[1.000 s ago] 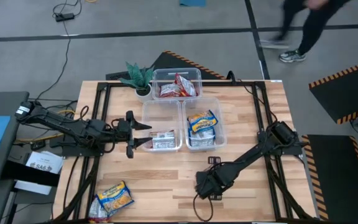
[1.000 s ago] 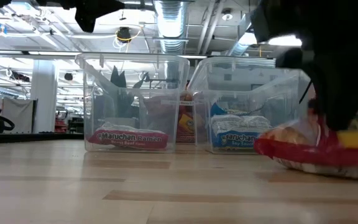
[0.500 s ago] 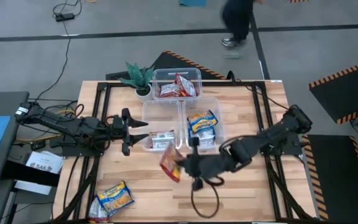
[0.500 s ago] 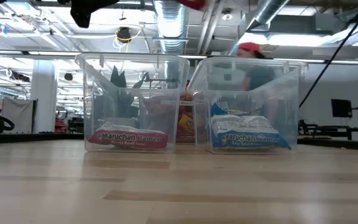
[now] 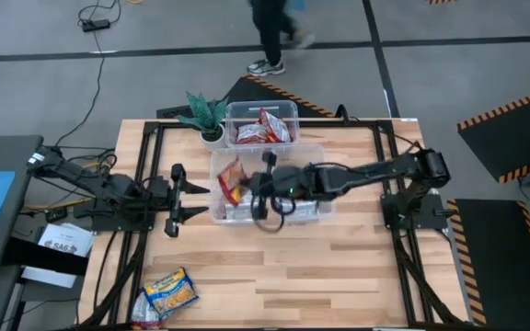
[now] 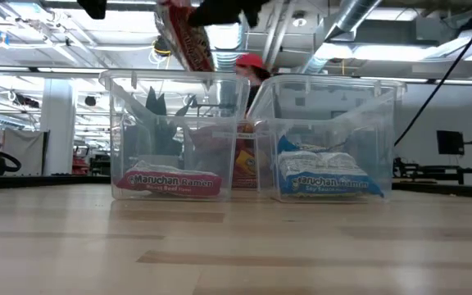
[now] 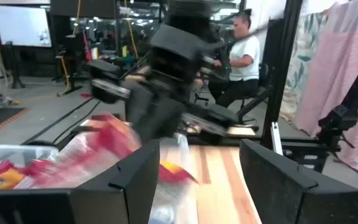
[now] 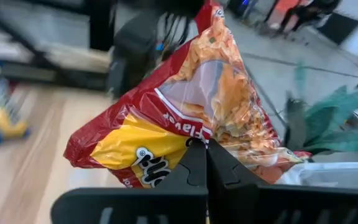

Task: Sort Maruchan noodles
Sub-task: Put the red noodle pack into the bottom left transparent bin, then put the blue noodle pack into the bottom right transparent bin

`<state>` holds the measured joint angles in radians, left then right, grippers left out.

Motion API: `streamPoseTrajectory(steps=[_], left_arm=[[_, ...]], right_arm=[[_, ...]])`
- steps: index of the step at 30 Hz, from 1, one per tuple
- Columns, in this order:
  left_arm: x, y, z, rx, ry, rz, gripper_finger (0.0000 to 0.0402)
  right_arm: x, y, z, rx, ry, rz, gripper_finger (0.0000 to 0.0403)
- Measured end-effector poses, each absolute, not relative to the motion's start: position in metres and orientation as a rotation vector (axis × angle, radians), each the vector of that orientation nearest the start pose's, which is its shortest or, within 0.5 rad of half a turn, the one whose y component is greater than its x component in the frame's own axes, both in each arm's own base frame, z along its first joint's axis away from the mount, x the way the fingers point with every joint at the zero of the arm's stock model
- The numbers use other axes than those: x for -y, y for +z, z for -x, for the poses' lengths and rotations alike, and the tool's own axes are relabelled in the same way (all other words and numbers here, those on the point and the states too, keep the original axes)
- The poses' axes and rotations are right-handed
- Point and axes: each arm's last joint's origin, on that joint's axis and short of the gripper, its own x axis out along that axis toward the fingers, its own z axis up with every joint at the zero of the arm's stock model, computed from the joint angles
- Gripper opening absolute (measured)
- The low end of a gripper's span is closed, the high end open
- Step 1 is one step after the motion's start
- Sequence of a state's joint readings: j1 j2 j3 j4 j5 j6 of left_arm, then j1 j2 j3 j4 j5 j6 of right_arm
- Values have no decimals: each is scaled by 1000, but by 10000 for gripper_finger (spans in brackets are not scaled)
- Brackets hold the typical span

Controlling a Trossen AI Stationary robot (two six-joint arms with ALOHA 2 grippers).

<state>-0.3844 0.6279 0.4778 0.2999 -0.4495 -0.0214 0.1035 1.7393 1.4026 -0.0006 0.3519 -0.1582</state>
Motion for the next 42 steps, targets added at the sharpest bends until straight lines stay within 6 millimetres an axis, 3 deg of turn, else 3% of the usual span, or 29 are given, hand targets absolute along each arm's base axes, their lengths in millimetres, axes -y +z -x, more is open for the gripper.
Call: streamPoseTrajectory(steps=[5, 10, 20, 24, 31, 34, 42], left_arm=[[47, 295, -141, 136, 92, 70, 210], [46, 295, -141, 134, 142, 72, 210], [46, 294, -141, 129, 168, 72, 210], [46, 292, -141, 112, 168, 67, 210], [46, 289, -142, 87, 167, 94, 210], [46, 288, -143, 82, 165, 105, 210], [49, 282, -153, 42, 201, 59, 210]], right_arm=[[3, 286, -404, -285, -260, 106, 10], [14, 286, -402, -288, -275, -15, 64], [3, 287, -402, -286, -224, -12, 197], [-3, 298, -392, -311, -203, 43, 240], [-20, 315, -343, -518, -231, 109, 248], [-31, 314, -315, -556, -277, 142, 248], [-52, 293, -239, -417, -390, 91, 248]])
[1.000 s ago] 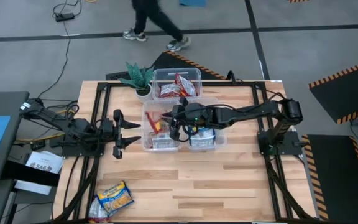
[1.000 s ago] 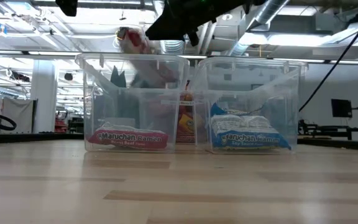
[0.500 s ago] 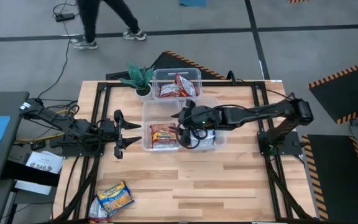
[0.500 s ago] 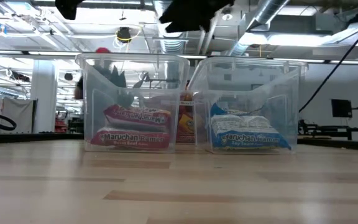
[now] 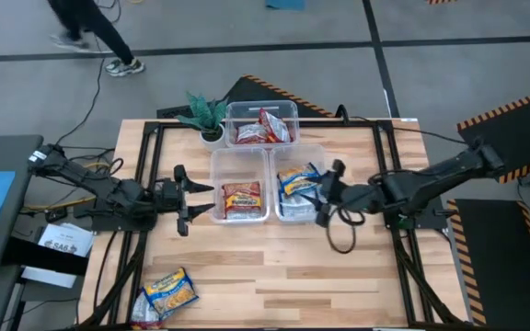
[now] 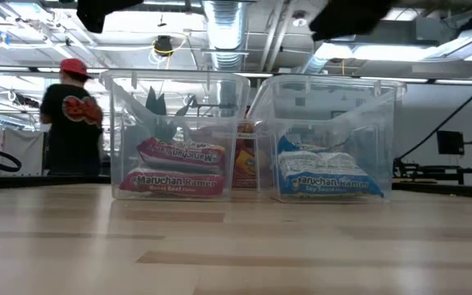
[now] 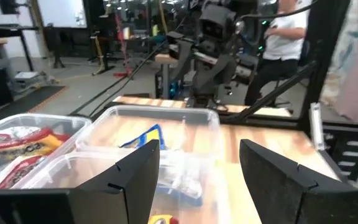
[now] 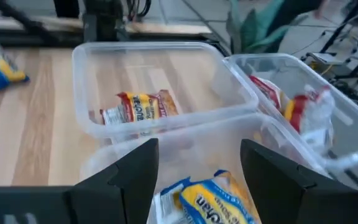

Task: Sort Maruchan noodles
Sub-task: Put the blue noodle pack into the bottom right transparent bin

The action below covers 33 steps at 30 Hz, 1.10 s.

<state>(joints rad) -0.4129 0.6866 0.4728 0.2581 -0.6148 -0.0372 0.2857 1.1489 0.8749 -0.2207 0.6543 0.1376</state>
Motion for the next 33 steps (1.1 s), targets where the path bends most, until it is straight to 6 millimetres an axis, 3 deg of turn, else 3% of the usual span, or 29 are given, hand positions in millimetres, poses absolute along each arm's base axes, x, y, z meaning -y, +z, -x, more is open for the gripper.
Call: streamPoseTrajectory(steps=[4, 9, 13, 17, 20, 27, 33], left_arm=[[53, 275, -167, 25, 183, 127, 210], [69, 274, -186, -163, -33, 206, 210], [88, 290, -195, -454, -118, 340, 210], [116, 300, -198, -789, -42, 433, 210], [145, 296, -198, -1042, 15, 507, 210], [221, 262, -191, -1413, 208, 694, 210], [258, 224, -175, -1643, 377, 723, 210]], right_arm=[[-51, 278, -218, -368, -397, 34, 248], [-49, 269, -212, -363, -398, 33, 248], [-50, 264, -214, -379, -399, 43, 248], [-51, 260, -217, -399, -399, 57, 248], [-51, 260, -217, -399, -399, 57, 248], [-51, 260, -217, -400, -399, 57, 248], [-51, 260, -217, -399, -399, 56, 248]])
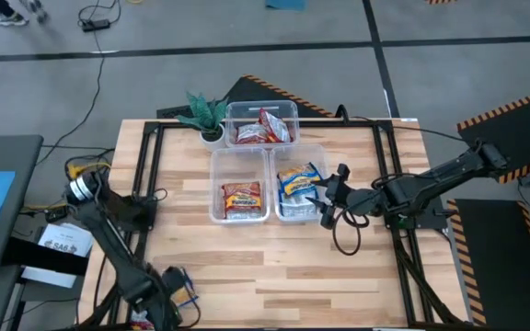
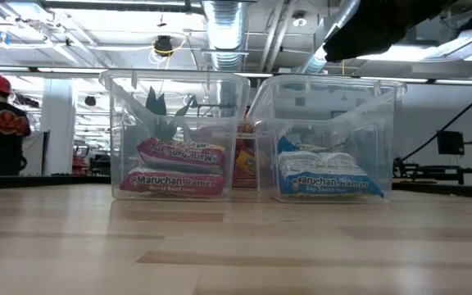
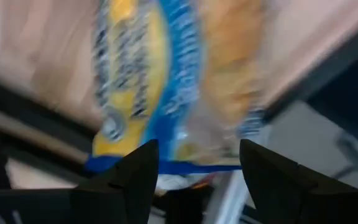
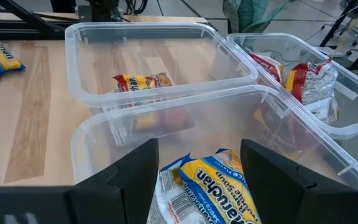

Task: Sort Maruchan noodles
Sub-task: Put the blue noodle pack into the bottom right transparent bin

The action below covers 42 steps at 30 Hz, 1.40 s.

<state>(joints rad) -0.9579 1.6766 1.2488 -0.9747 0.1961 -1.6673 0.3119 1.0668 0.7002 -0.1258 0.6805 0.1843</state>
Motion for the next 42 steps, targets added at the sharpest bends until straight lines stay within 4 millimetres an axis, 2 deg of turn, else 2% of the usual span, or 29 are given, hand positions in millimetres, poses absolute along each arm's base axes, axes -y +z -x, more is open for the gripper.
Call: streamPoseTrajectory(steps=[4, 13, 17, 23, 27, 29, 31, 36, 39, 42], left_arm=[[262, 214, -167, -1665, 506, 699, 210], [261, 211, -168, -1600, 562, 702, 210], [255, 200, -169, -1604, 593, 689, 210], [247, 172, -171, -1637, 500, 700, 210], [240, 164, -173, -1653, 462, 663, 206], [238, 163, -174, -1656, 440, 642, 189], [237, 163, -175, -1660, 417, 626, 156], [238, 168, -181, -1658, 292, 542, 24], [239, 181, -188, -1599, 224, 479, 8], [239, 206, -196, -1519, 149, 453, 1]], right_arm=[[-51, 260, -217, -398, -399, 54, 248], [-51, 260, -217, -398, -399, 54, 248], [-51, 260, -217, -399, -399, 55, 248], [-51, 260, -217, -399, -399, 57, 248], [-51, 260, -217, -399, -399, 57, 248], [-51, 260, -217, -399, -399, 57, 248], [-51, 261, -217, -399, -399, 57, 248], [-51, 261, -217, -399, -399, 56, 248], [-51, 261, -217, -398, -399, 56, 248], [-51, 261, -217, -398, -399, 56, 248]])
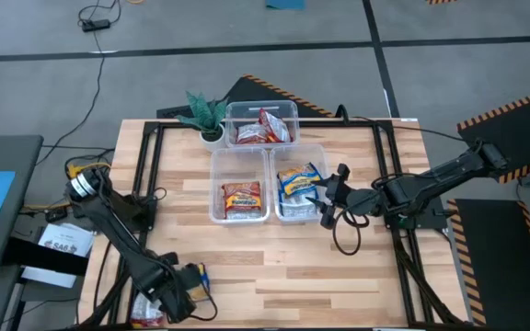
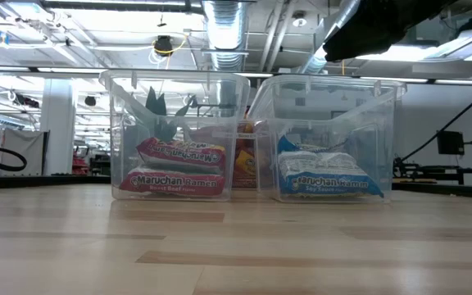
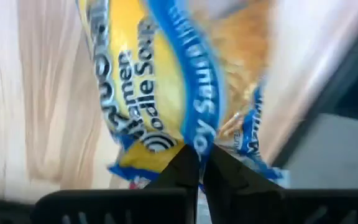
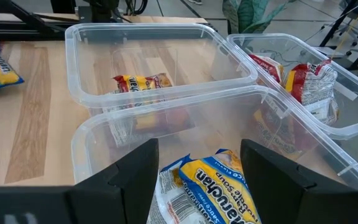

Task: Sort Maruchan noodles
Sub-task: Put the blue noodle pack into the bottom right transparent bin

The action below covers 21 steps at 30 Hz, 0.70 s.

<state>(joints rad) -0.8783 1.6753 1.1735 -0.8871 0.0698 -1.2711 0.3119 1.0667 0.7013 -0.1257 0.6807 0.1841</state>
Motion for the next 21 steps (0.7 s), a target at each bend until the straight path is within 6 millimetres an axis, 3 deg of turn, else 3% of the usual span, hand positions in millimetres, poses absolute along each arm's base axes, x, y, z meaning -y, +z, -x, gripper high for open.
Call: streamPoseTrajectory(steps=[6, 13, 16, 21], left_arm=[[227, 275, -202, -1303, 32, 372, 0], [191, 353, -210, -958, -77, 140, 0], [165, 375, -218, -830, -52, -18, 0], [112, 390, -241, -725, 97, -248, 0]], right_arm=[[-51, 261, -217, -398, -399, 55, 248], [-51, 261, -217, -398, -399, 55, 248], [-51, 261, -217, -396, -399, 54, 248], [-51, 261, -217, -395, -399, 53, 248]])
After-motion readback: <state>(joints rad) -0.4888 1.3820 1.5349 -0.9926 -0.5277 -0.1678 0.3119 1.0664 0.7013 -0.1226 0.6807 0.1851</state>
